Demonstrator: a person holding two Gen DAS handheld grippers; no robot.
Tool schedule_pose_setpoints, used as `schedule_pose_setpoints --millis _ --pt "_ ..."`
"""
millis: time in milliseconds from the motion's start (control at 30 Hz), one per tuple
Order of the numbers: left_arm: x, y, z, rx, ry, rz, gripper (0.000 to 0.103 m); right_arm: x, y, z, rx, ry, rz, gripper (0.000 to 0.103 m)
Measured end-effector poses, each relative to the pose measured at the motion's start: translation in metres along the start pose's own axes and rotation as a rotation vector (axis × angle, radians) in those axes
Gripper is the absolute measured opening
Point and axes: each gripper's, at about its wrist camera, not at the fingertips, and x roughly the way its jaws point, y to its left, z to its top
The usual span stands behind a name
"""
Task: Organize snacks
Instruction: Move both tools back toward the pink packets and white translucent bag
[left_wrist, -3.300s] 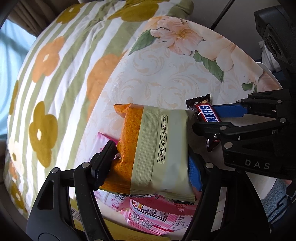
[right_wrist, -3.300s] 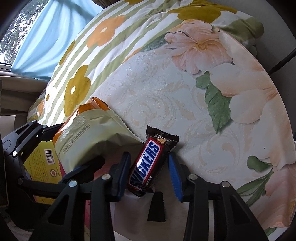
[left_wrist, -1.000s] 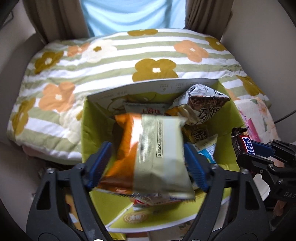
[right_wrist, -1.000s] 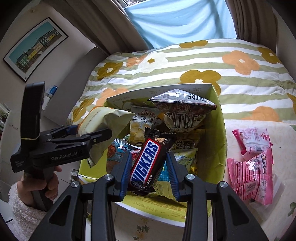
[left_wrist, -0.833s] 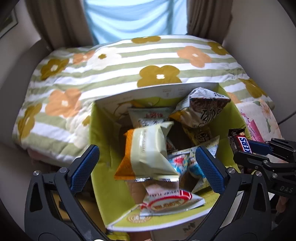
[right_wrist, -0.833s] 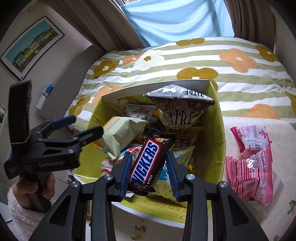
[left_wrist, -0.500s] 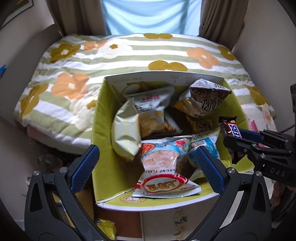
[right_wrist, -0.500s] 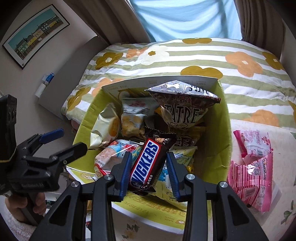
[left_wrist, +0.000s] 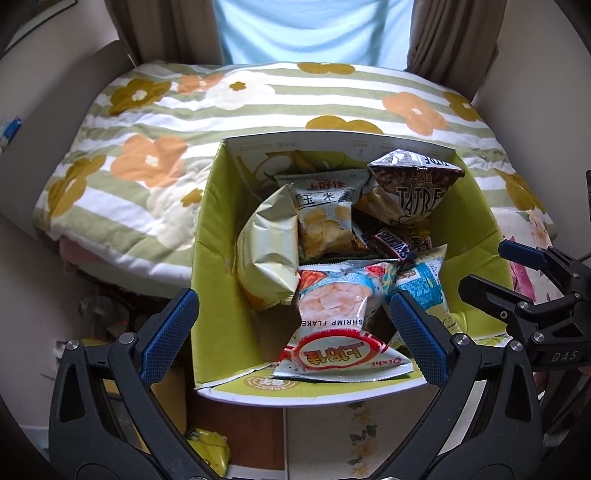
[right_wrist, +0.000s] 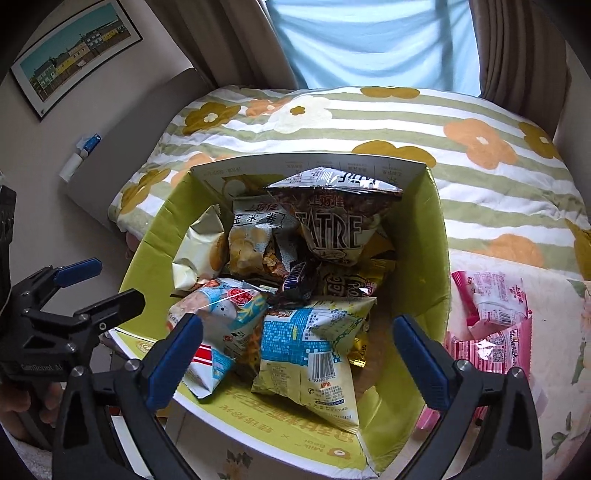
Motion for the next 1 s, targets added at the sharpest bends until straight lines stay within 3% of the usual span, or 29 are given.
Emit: schedule_pose_setpoints --millis 267,467,733,1000 --pt "-0.003 -0.003 0.004 0.009 -0.008 -0.01 0.103 -0.025 -0.008 -0.005 0.016 -0.014 -0.021 0.102" --pt "-0.007 -0.025 0.006 0.059 -0.035 -0.067 0.103 -0.07 -0.038 -0.019 0.087 -0.088 -0.083 0.102" --pt "-0.019 -0.093 0.012 0.139 -0.066 -0.18 0.103 -0.123 -0.089 -0.053 0.114 -0.121 -0.2 0.102" --pt "-0.031 -0.19 0.005 0.181 -0.076 -0.197 0.103 -0.155 -0.138 -0.08 -0.03 -0.122 -0.208 0.102"
